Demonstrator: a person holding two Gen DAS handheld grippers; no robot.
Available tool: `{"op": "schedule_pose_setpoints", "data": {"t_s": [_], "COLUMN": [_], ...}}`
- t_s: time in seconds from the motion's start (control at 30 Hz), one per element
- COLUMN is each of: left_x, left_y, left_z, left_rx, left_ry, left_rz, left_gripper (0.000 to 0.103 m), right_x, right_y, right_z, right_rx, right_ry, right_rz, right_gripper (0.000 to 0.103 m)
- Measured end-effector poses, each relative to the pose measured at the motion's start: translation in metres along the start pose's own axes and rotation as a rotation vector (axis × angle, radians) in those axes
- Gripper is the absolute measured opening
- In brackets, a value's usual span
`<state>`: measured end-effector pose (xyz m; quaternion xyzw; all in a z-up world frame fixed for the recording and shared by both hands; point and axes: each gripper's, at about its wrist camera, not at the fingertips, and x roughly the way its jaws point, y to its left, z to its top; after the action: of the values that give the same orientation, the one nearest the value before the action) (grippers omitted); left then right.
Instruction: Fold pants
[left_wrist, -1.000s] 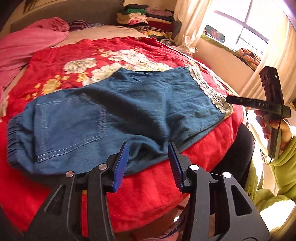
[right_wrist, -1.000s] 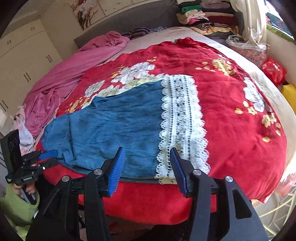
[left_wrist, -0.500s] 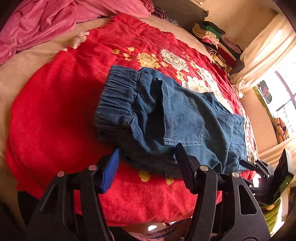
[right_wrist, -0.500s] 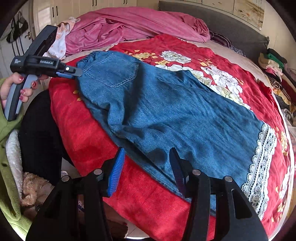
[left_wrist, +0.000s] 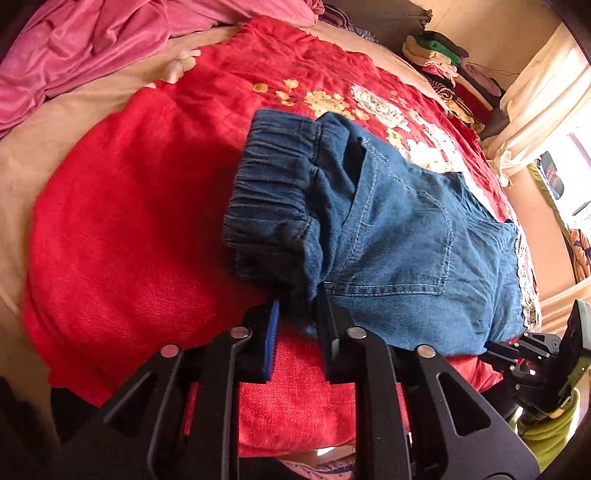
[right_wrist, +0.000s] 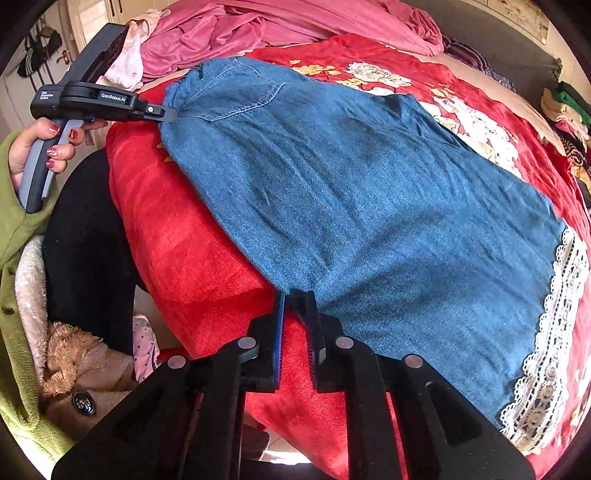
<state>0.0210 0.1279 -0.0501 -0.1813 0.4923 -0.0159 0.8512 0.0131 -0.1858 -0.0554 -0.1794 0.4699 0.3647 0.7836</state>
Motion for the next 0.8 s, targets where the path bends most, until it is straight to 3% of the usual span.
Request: {"op": "schedule_pose_setpoints", "data": {"t_s": [0.13, 0.3, 0.4, 0.6, 0.7, 0.8], "left_x": [-0.017, -0.067, -0.075, -0.013, 0.023, 0.054], "left_y": [0.005, -0.002, -0.032, -0.120, -0.140, -0.136], "left_z": [0.003, 0.007, 0.010, 0.018, 0.017, 0.015], "left_rx": [0.011, 0.057, 0.147, 0.312, 0.349, 0.360], "left_ry": [-0.031, -0.146, -0.205, -0.092, -0.033, 0.010], "left_rz": [0.032, 0.128, 0.082, -0.062, -0.046, 0.008], "left_gripper": [0.037, 0.041, 0.041, 0.041, 0.041, 0.041], "right_x": [-0.032, -0.070, -0.073, -0.059, -0.044, -0.039], "right_y": [-0.013, -0.054, -0.080, -0.121, -0.137, -0.137], "right_z": [-0.002, -0.008, -0.012, -0.024, -0.045, -0.056], "right_rx": [0.072, 0.201, 0.278, 0.408, 0.480, 0.475], "right_ry": [-0.082, -0.193, -0.197, -0.148, -0.077, -0.104], "right_rz": [0.056, -0.076, -0.149, -0.198, -0.204, -0.200], "right_gripper": [0.016, 0.031, 0.034, 0.040, 0.040, 0.041]}}
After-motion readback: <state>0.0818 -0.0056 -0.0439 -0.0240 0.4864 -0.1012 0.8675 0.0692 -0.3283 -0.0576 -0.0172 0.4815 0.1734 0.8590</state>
